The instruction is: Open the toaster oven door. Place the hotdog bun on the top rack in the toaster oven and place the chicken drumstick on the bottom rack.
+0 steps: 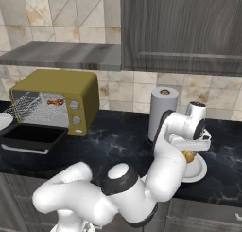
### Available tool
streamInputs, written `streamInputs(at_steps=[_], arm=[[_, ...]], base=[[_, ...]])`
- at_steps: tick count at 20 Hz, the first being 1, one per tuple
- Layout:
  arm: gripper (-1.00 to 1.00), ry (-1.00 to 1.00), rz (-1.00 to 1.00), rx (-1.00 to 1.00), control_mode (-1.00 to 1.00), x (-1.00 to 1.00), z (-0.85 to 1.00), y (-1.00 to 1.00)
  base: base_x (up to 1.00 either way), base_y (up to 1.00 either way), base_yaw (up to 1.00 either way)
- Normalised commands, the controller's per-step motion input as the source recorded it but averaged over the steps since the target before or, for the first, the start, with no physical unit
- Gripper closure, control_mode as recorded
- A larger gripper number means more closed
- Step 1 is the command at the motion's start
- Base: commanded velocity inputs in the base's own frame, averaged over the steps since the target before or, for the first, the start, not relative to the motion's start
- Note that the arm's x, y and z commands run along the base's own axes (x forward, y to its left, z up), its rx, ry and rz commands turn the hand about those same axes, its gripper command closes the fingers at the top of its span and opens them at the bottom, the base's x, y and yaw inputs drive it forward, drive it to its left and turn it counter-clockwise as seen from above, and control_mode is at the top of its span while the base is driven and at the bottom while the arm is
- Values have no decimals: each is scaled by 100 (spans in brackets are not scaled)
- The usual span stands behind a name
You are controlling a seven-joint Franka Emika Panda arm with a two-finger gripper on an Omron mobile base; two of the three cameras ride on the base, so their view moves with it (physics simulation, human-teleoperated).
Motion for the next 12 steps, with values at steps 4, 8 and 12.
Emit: streamInputs(at_steps=[4, 8, 12], arm=[[100, -1, 0, 0, -100, -54, 23, 27], [100, -4, 0, 0, -100, -56, 16, 35], [100, -2, 0, 0, -100, -46, 21, 46]], base=[[0, 0, 0], [0, 0, 0], [0, 0, 0]])
